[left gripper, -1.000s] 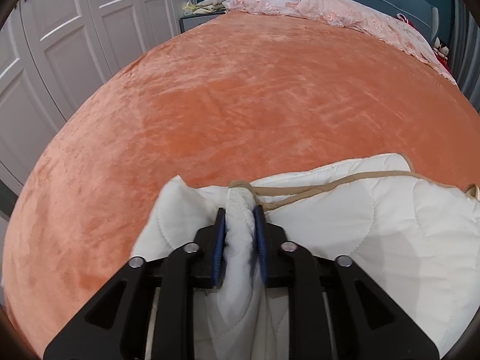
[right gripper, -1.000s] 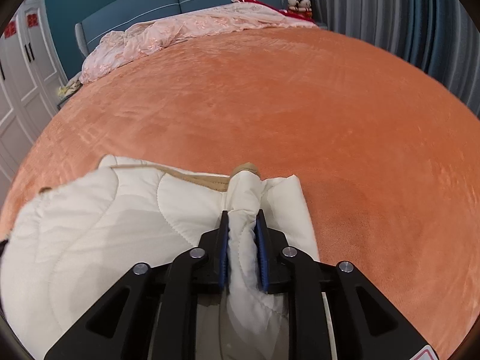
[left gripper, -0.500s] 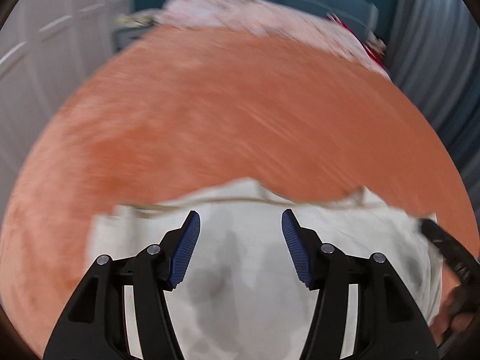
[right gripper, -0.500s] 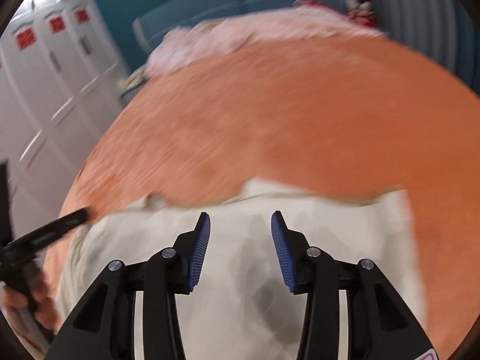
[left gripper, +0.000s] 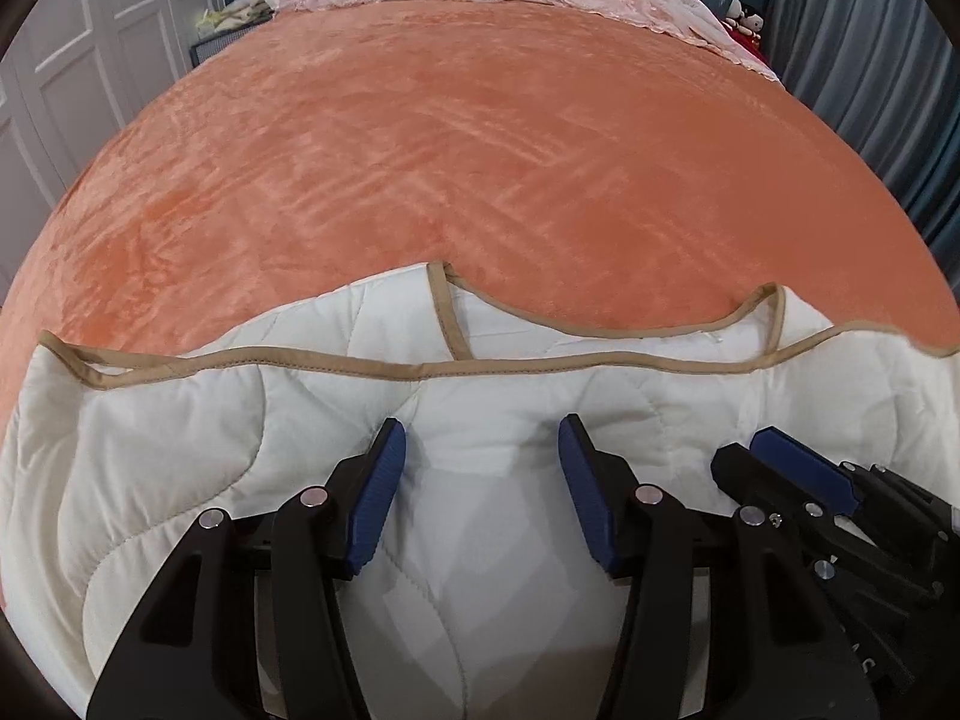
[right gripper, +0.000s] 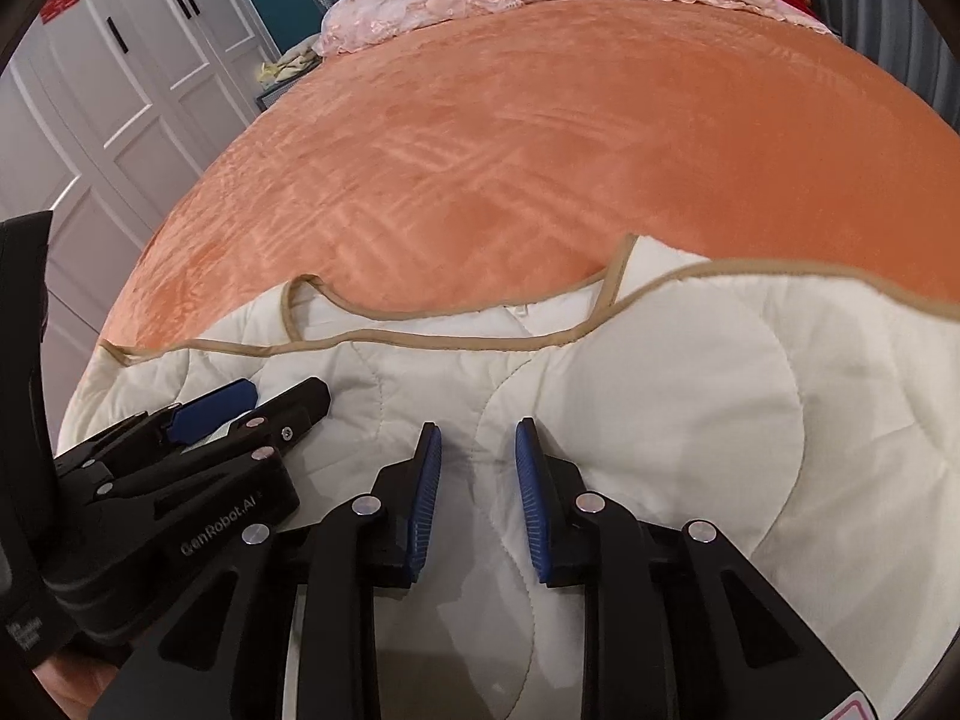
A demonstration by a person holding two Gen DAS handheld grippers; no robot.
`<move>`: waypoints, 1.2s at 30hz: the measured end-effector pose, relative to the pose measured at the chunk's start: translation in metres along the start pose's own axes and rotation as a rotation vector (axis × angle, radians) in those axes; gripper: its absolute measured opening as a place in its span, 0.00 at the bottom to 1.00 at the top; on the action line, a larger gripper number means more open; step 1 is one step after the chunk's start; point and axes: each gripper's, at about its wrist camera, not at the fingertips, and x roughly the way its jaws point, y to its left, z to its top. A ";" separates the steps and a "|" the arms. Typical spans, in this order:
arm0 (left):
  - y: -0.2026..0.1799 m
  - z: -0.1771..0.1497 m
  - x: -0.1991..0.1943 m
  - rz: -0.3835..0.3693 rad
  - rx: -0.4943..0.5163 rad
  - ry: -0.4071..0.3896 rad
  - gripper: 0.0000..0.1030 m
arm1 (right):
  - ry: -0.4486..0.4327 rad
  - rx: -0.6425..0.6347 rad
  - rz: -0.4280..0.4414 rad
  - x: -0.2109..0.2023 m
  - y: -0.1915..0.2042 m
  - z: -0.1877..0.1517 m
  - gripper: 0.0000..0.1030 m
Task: Fold large clothes
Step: 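Lower both open tools onto the jacket beside the tan piping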
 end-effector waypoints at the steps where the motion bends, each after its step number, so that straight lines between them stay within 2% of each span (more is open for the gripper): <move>1: -0.003 -0.001 -0.001 0.006 0.005 -0.006 0.50 | -0.003 -0.004 -0.004 0.002 0.001 0.000 0.22; 9: -0.004 -0.006 0.002 0.026 0.013 -0.047 0.51 | -0.027 -0.026 -0.026 0.004 0.003 -0.006 0.22; 36: -0.005 -0.010 0.007 0.046 0.009 -0.088 0.51 | -0.048 -0.031 -0.036 0.011 0.002 -0.007 0.19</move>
